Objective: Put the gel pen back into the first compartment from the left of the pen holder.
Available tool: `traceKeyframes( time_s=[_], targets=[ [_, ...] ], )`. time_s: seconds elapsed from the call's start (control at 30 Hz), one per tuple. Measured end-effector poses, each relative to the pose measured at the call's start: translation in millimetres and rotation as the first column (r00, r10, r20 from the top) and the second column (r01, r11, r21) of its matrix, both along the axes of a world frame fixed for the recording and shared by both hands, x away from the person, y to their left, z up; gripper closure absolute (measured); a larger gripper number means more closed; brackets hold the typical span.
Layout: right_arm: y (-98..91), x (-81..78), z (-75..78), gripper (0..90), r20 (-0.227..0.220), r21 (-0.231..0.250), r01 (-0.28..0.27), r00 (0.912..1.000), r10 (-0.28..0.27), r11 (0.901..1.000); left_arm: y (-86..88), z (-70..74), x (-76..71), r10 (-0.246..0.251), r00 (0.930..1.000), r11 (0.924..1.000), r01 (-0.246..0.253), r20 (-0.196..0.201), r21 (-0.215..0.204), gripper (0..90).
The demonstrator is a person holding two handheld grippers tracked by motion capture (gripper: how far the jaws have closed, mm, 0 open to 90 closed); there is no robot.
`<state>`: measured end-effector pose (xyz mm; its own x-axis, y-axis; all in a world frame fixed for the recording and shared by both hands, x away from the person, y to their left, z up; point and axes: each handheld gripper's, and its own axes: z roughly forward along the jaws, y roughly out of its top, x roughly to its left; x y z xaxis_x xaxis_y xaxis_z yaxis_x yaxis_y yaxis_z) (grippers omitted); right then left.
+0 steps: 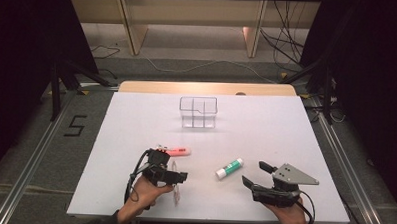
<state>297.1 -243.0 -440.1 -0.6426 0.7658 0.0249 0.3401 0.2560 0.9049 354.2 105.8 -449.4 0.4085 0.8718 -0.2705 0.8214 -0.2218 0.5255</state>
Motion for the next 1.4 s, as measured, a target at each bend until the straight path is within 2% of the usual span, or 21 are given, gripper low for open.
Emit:
traceKeyframes(
  time_s=[0.1, 0.17, 0.4, 0.93, 1.0, 1.4],
  targets=[
    [-0.3, -0.5, 0.0, 25.1, -0.002, 0.001, 0.004, 1.0000, -0.004, 1.0000, 0.8, -0.5, -1.0, -0.012, 0.9999, 0.9999, 0.012, -0.006, -0.003, 22.5],
    [-0.4, -0.9, 0.1, 25.1, -0.001, -0.001, 0.004, 1.0000, -0.004, 1.0000, 0.8, -0.9, -1.9, -0.007, 0.9999, 0.9997, 0.007, -0.010, -0.022, 24.1],
    [2.6, -1.2, -0.2, 25.1, -0.003, -0.009, -0.001, 1.0000, 0.001, 1.0000, 1.6, -4.2, -4.3, 0.008, 0.9997, 0.9997, -0.008, -0.023, -0.022, 28.8],
    [4.6, -1.4, -0.7, 25.1, -0.002, -0.009, -0.001, 1.0000, 0.001, 1.0000, -2.3, -16.4, -2.2, 0.034, 0.9987, 0.9986, -0.032, -0.037, 0.043, 41.8],
    [4.7, -1.9, -0.3, 25.1, -0.003, -0.013, 0.001, 1.0000, -0.001, 0.9999, -2.8, -16.8, -2.3, 0.041, 0.9988, 0.9977, -0.039, -0.026, 0.055, 44.3],
    [5.3, -2.1, -0.5, 25.1, -0.001, -0.019, -0.002, 1.0000, 0.002, 0.9998, -6.5, -22.1, 1.5, 0.048, 0.9986, 0.9939, -0.045, -0.023, 0.101, 50.0]
  ],
)
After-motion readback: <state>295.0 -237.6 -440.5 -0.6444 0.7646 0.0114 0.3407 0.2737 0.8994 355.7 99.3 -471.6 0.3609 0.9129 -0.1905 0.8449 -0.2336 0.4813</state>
